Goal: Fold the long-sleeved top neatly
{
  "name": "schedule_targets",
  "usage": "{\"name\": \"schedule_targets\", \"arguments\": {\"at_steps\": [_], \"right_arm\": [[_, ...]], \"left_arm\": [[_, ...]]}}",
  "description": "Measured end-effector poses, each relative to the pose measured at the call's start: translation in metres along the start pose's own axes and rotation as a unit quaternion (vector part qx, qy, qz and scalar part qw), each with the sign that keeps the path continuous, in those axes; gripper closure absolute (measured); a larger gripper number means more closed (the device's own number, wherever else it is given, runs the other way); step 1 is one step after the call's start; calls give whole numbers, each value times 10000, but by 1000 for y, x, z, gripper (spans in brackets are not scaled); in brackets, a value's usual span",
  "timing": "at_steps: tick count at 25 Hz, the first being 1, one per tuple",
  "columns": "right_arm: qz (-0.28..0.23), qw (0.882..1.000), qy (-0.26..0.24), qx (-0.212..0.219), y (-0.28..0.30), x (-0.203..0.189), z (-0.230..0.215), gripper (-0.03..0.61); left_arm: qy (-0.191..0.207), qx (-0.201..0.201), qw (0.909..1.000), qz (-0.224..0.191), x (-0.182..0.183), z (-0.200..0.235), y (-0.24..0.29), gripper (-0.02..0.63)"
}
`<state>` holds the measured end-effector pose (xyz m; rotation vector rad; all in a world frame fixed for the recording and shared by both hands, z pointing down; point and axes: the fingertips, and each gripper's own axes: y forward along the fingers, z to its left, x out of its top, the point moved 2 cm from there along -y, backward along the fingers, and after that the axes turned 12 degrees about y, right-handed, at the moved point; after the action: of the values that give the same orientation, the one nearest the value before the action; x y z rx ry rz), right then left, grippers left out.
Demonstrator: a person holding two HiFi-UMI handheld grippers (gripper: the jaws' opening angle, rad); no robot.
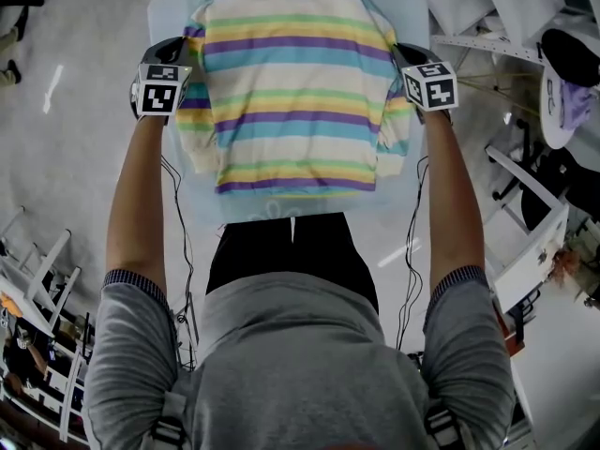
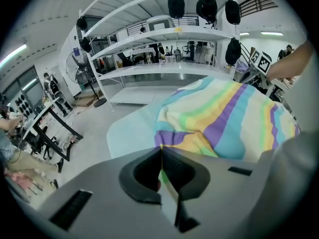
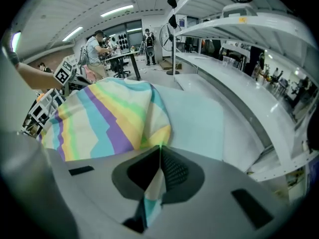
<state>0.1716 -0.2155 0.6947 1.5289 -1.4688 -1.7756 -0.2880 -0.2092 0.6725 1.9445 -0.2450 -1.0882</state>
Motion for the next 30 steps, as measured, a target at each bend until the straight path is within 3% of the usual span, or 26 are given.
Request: {"name": "schedule_targets", "arguments": {"at_steps": [7,12,18,19,21,24,27,30], "right_arm": [[-168,9982,-163,-557,-5,32,-49,563],[-98,9951,-605,-776,4,48,-63,561],[191,9958,-614,-653,18,51,-65,552],[215,9958,-593,-665,19,51,-66,538],[224,9956,-538,-735,18,51,-69,494],[216,9964,-369,-728,12,52,-72,395],[104,9969,-280,-722,-5,50,-68,329],[-110,9977,-184,-641,-31,48,-54,316]], "left_arm": [[-114,310,9994,83,-2,47,-4,592],[-12,410,9991,121,-3,63,1,592],[105,379,9992,95,-2,65,10,589],[75,324,9994,86,-3,63,11,583],[-44,204,9998,52,-4,60,8,491],[-274,224,9994,-33,-7,58,-11,423],[-422,275,9987,-44,-17,51,-36,411],[-563,293,9980,-79,-28,38,-67,408]]}}
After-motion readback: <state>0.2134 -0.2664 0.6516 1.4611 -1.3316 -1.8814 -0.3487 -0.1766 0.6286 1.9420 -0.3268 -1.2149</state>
